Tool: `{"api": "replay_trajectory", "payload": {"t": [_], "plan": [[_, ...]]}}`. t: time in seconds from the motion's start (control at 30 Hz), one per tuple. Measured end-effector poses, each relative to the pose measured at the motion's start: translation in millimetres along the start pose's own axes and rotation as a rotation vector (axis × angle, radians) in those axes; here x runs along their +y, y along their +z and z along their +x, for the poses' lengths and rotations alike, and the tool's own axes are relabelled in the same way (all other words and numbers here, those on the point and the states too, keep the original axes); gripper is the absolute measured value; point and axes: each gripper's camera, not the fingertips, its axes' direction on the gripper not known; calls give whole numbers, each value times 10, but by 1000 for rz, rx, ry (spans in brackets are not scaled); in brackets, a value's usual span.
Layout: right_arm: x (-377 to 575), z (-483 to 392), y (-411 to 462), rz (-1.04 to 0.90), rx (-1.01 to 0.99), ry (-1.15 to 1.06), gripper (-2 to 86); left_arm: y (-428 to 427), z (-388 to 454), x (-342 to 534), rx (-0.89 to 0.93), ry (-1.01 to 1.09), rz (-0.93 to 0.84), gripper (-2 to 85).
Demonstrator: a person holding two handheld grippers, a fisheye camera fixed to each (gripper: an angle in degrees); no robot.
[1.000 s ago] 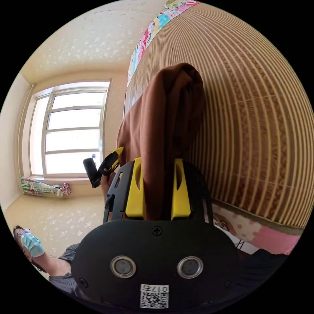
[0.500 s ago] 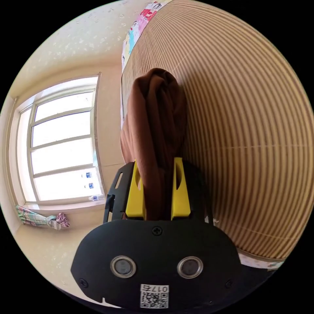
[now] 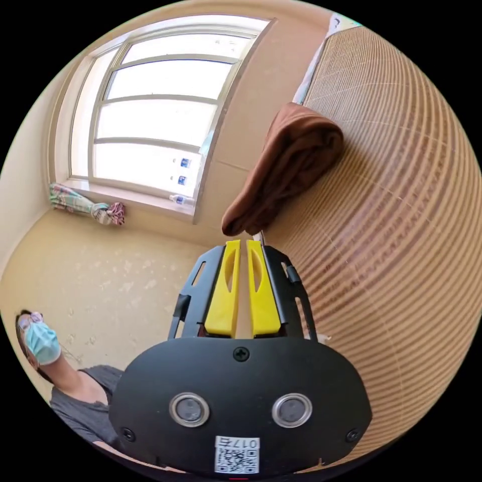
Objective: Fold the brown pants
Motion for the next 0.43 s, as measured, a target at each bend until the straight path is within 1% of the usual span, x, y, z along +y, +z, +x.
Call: {"api": "replay_trajectory", "payload": {"t": [0.1,0.13,0.17,0.23,0.27,0.3,0.33,0.37,0.43], "plan": [[1263,-72,-815,24,6,8,14,43,238,15,59,51,2,112],[1785,-172,-1153,48,35,10,11,36,299,27,65,64,9,112],[2042,-247,-1321,62,65,6,10,19,434,57,71,92,24,109],[3019,-680,-1947,139,275,4,7,1,662,106,82,144,38,103],[3238,-809,-2085,164,333,6,7,1,834,139,92,186,43,100],[3646,-1075,-2340,224,448,16,6,21,1022,171,101,235,41,98],[4022,-1353,-2569,308,557,31,5,41,1121,185,105,262,36,95],[4209,-1508,-2671,355,609,29,5,92,1324,214,111,321,24,88],[4858,-2101,-2918,544,805,0,5,188,1651,265,121,412,10,78]]}}
